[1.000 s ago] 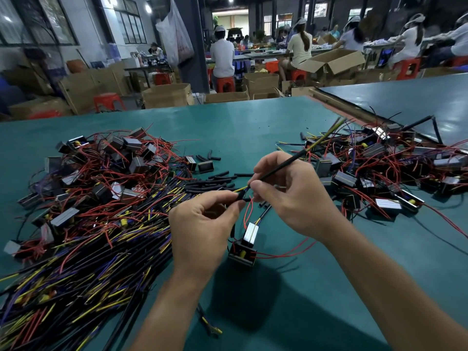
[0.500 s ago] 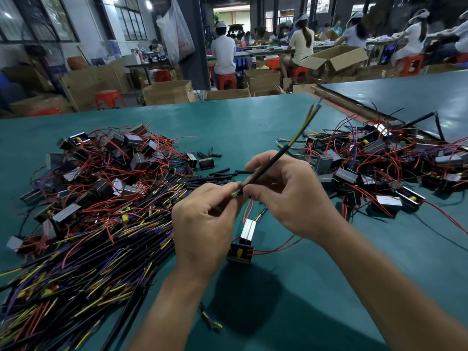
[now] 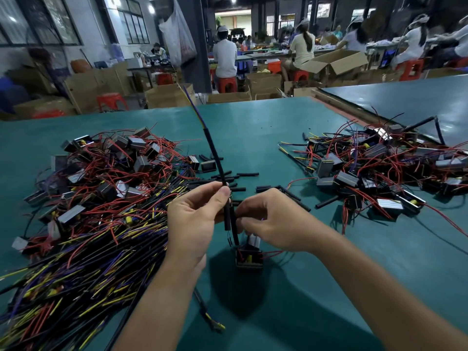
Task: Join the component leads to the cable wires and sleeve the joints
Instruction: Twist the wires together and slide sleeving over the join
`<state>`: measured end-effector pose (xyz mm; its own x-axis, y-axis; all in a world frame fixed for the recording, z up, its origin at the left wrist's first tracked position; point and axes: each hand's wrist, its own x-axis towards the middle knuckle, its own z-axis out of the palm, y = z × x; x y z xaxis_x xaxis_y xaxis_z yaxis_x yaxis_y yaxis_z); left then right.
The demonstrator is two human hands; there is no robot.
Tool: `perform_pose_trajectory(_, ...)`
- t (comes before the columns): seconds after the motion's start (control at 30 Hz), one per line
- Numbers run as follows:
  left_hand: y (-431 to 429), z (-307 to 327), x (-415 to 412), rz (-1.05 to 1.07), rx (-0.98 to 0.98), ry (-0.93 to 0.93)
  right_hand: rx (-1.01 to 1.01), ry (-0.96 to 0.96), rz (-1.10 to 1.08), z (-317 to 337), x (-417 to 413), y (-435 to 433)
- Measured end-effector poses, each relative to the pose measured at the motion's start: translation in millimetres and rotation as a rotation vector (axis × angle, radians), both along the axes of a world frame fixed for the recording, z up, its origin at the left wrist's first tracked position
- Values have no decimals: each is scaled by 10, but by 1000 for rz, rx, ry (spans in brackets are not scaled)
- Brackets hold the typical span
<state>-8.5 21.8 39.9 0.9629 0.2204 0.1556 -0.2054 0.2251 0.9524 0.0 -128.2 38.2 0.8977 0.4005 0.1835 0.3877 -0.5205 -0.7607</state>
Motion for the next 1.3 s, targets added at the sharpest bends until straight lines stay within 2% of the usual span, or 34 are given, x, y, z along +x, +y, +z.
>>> perform_pose_trajectory(0.37,23,8,2,-20,-8,70,101,83,-3,-11,-15,28)
perform_pose_trajectory(0.6,26,20,3,11,16,-5,253,46,-63,2,-14,23)
perform_pose_trajectory(1.0,32,-8,16,-11,56,36,195,-65,-122,-2,9,0)
perform_pose_trajectory(1.3,21,-50,51,29,145,-23,159,-111,-130,-17,17,-25)
